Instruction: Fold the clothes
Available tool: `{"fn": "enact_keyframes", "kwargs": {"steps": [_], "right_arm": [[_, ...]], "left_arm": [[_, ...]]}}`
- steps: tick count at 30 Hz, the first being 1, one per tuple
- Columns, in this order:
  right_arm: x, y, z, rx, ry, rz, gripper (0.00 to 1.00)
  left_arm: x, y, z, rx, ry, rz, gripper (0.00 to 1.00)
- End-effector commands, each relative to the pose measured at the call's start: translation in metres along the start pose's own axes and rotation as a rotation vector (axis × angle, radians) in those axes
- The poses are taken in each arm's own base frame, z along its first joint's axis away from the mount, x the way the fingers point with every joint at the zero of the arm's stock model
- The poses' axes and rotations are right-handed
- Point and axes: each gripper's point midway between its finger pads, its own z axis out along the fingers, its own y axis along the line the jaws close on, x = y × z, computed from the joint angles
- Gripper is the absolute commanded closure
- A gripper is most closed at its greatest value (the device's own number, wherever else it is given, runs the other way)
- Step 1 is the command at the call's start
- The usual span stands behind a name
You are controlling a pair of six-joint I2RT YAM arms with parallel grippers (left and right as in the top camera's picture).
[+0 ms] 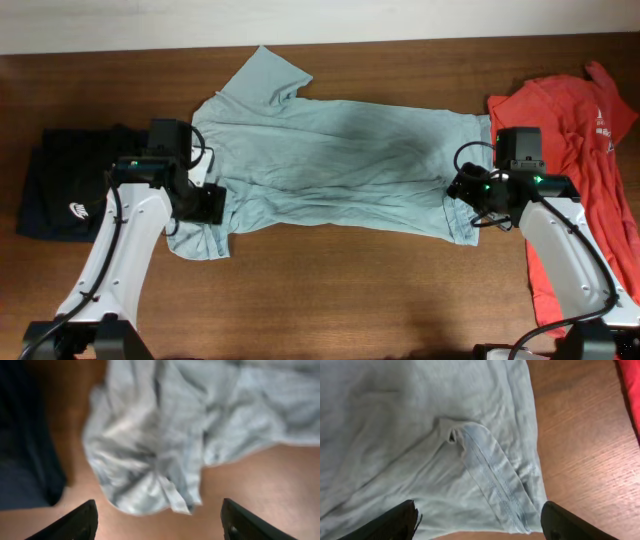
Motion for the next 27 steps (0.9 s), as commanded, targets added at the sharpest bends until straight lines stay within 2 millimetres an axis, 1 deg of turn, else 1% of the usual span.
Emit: {"fn": "enact_keyframes", "kwargs": {"steps": [1,3,6,7,11,12,15,17,18,20,23,26,27], "right_arm": [[-0.004,-0.003,-0.002,0.019,-0.011,-0.004,0.16],[-0.004,-0.003,-0.002,0.02,-0.01,-0.005,0.16],[-0.004,-0.003,-0.002,0.019,-0.011,-0.004,0.15],[-0.004,-0.003,-0.002,0.019,-0.011,-0.004,0.15],[-0.004,-0.003,-0.002,0.019,-0.01,-0.004,0.15],[-0.004,-0.003,-0.002,0.02,-0.01,-0.004,0.15],[-0.004,-0.004,-0.002,0.02,-0.011,-0.004,0.15],[-0.004,-0.005,-0.002,0.03,-0.012,-0.004,0.15],[-0.004,-0.006,-0.002,0.032,-0.011,-0.004,0.15],[-0.004,-0.006,-0.002,0.032,-0.01,-0.004,0.15],[-0.004,-0.006,-0.002,0.032,-0.01,-0.004,0.15],[-0.004,-0.006,-0.002,0.033,-0.01,-0.004,0.15],[-0.004,-0.006,-0.002,0.033,-0.009,-0.004,0.15]], "left_arm": [[0.012,-0.016,0.008,0.084,0.041,-0.015,0.22],[0.022,-0.018,0.02,0.086,0.067,-0.031,0.3],[0.028,-0.019,0.04,0.086,0.073,-0.041,0.49],[0.03,-0.019,0.044,0.087,0.077,-0.043,0.51],[0.037,-0.02,0.057,0.089,0.12,-0.045,0.51],[0.038,-0.021,0.06,0.09,0.13,-0.044,0.56],[0.039,-0.021,0.069,0.089,0.148,-0.044,0.77],[0.038,-0.017,0.071,0.07,0.15,-0.043,0.98],[0.035,-0.013,0.07,0.047,0.141,-0.042,1.0],[0.024,-0.008,0.063,0.027,0.118,-0.042,1.0],[-0.004,-0.003,0.041,0.012,0.054,-0.042,1.0],[-0.037,0.001,0.013,0.004,-0.03,-0.036,1.0],[-0.041,0.002,0.009,0.004,-0.043,-0.033,1.0]]}}
